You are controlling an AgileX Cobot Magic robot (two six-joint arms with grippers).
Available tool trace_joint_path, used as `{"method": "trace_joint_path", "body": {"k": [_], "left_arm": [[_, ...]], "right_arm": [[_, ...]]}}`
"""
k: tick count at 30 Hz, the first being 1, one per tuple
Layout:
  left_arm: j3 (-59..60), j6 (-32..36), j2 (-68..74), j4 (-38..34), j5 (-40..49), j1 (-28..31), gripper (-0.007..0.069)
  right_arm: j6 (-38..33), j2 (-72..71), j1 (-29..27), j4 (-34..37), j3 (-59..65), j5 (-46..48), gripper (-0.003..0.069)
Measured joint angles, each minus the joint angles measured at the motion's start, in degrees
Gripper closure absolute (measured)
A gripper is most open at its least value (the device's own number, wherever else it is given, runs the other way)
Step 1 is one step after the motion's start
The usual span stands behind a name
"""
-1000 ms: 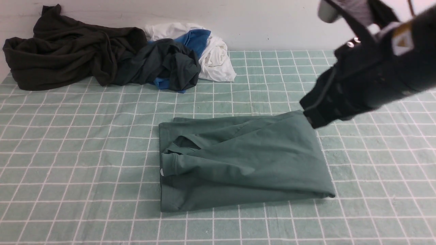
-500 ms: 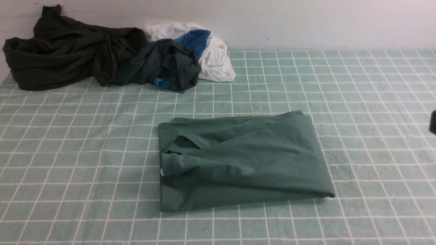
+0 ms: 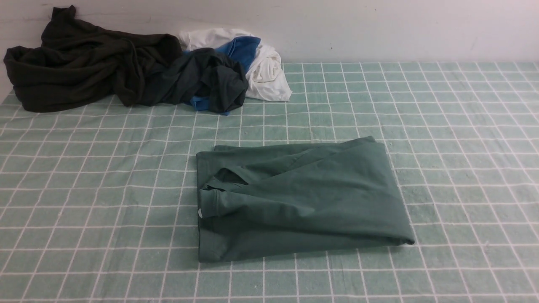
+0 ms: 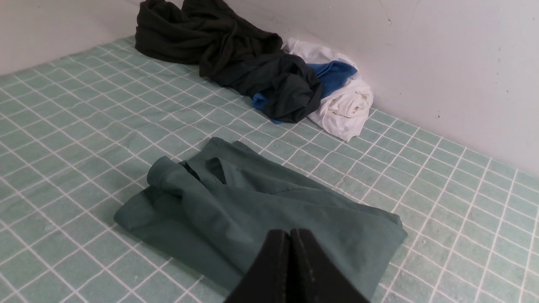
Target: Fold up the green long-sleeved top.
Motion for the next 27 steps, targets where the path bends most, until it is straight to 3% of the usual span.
{"method": "trace_joint_path", "body": {"k": [5, 10, 14, 16, 23, 27], "left_arm": [[0.00, 0.00, 0.00, 0.12, 0.00, 0.00, 0.0628], [0.00, 0.00, 0.00, 0.15, 0.00, 0.00, 0.0628], [0.00, 0.00, 0.00, 0.20, 0.04, 0.00, 0.0628], [0.00, 0.00, 0.00, 0.19, 0.04, 0.00, 0.0628], [0.00, 0.00, 0.00, 0.19, 0.04, 0.00, 0.0628], [0.00, 0.00, 0.00, 0.19, 0.04, 0.00, 0.0628]], "right_arm": [[0.06, -0.12, 0.00, 0.57, 1.54, -3.77, 0.0672], [0.18, -3.38, -2.26, -1.43, 11.86, -18.51, 0.0672], [2.44, -8.04, -9.18, -0.52, 21.54, -27.96, 0.0672], [5.61, -12.68, -16.74, 0.57, 28.95, -32.53, 0.0672], [11.90, -21.18, -31.42, 0.57, 41.69, -34.93, 0.0672], [13.92, -26.14, -36.12, -0.50, 45.27, -33.92, 0.0672]]}}
